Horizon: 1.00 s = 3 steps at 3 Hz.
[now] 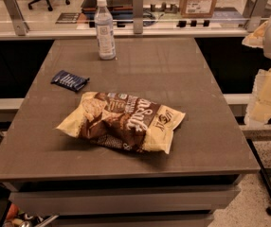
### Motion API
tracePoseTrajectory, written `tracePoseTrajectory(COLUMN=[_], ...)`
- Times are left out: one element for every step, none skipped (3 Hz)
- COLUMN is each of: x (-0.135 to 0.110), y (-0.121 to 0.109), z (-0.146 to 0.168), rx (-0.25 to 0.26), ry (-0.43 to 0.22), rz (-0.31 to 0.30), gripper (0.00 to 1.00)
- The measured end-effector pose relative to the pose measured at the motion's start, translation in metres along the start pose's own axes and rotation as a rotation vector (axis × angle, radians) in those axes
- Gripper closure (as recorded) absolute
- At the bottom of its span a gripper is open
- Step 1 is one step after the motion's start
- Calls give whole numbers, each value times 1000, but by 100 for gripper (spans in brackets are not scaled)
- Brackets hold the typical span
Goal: Pick blue plastic bottle
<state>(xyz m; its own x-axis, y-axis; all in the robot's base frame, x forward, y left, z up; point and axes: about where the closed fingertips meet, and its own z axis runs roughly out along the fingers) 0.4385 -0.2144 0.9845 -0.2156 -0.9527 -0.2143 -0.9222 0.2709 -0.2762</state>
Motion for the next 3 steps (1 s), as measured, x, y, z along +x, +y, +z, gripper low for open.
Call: tracePoseTrajectory(x=[-2, -16, -33], y=[-1, -14, -37], z=[-1, 1, 7], rx=[7, 22, 38], ry=[-9, -67, -178], rz=[-2, 23, 110], gripper=[0, 0, 0])
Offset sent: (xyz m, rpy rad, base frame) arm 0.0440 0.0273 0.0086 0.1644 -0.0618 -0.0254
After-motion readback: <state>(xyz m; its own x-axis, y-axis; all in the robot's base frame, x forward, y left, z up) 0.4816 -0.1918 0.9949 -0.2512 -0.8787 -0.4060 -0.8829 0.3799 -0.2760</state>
